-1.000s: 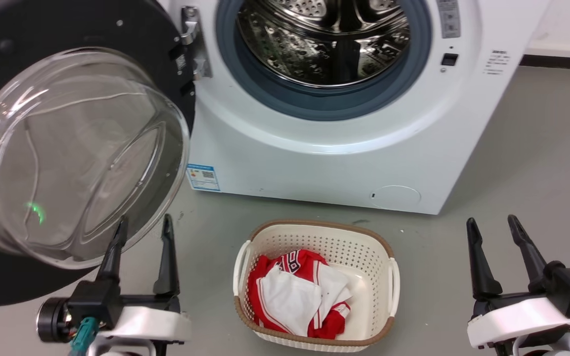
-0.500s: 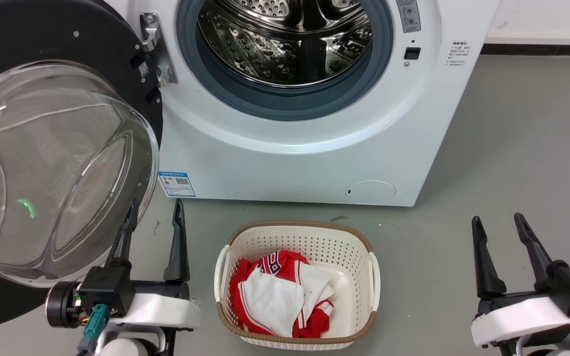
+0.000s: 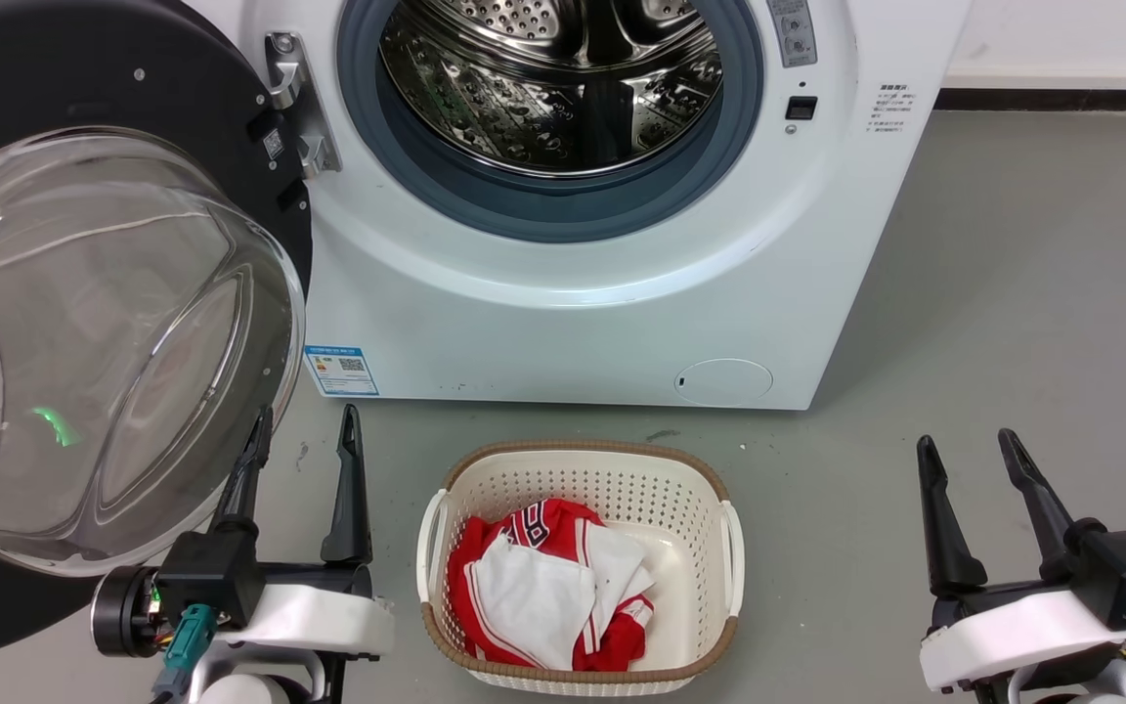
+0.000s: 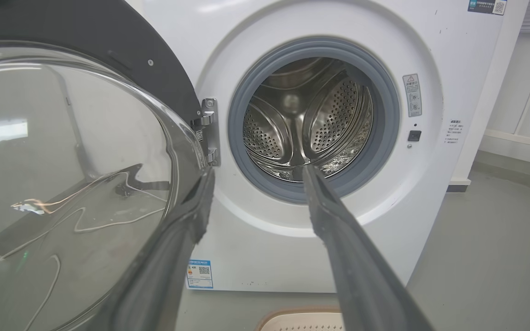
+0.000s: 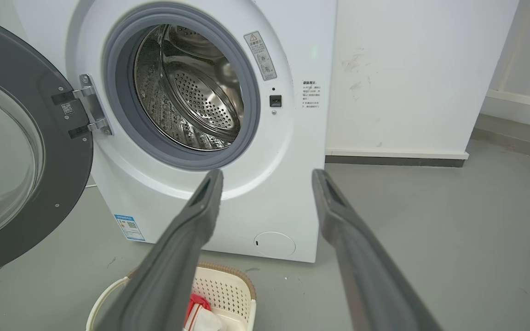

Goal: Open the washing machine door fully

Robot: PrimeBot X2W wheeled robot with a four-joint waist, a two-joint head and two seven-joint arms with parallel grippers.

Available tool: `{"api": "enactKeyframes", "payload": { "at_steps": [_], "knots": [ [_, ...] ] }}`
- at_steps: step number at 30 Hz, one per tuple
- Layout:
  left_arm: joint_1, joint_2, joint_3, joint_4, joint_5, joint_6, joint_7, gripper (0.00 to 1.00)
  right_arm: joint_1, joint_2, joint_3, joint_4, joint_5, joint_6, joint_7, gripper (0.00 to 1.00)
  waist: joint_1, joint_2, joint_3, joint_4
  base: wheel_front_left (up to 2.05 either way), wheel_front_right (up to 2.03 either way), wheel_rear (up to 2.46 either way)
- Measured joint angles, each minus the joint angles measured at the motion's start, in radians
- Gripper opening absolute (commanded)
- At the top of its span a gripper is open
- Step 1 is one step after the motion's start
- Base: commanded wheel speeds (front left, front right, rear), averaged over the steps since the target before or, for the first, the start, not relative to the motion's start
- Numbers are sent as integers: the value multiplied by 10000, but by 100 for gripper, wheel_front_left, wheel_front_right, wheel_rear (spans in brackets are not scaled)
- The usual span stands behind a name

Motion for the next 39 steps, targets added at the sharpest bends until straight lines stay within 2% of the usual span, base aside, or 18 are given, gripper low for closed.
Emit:
{"api": "enactKeyframes", "payload": {
  "at_steps": [12,13,17,39],
  "knots": [
    [74,-81,79,12,-31,-50,0,100,-12,0,27,115,102,0,-38,100,0,0,-47,-62,0,0,0],
    [75,-84,82,27,-33,-58,0,0,-9,0,36,134,102,0,-38,0,0,0,-54,-68,0,0,0],
    [251,-121,79,384,-161,-59,69,0,213,2,61,433,199,0,-35,0,0,0,-60,-75,0,0,0],
    [174,-140,508,892,-4251,-412,1101,0,-31,-136,69,1032,4562,0,487,0,0,0,-146,-115,0,0,0]
  ]
}}
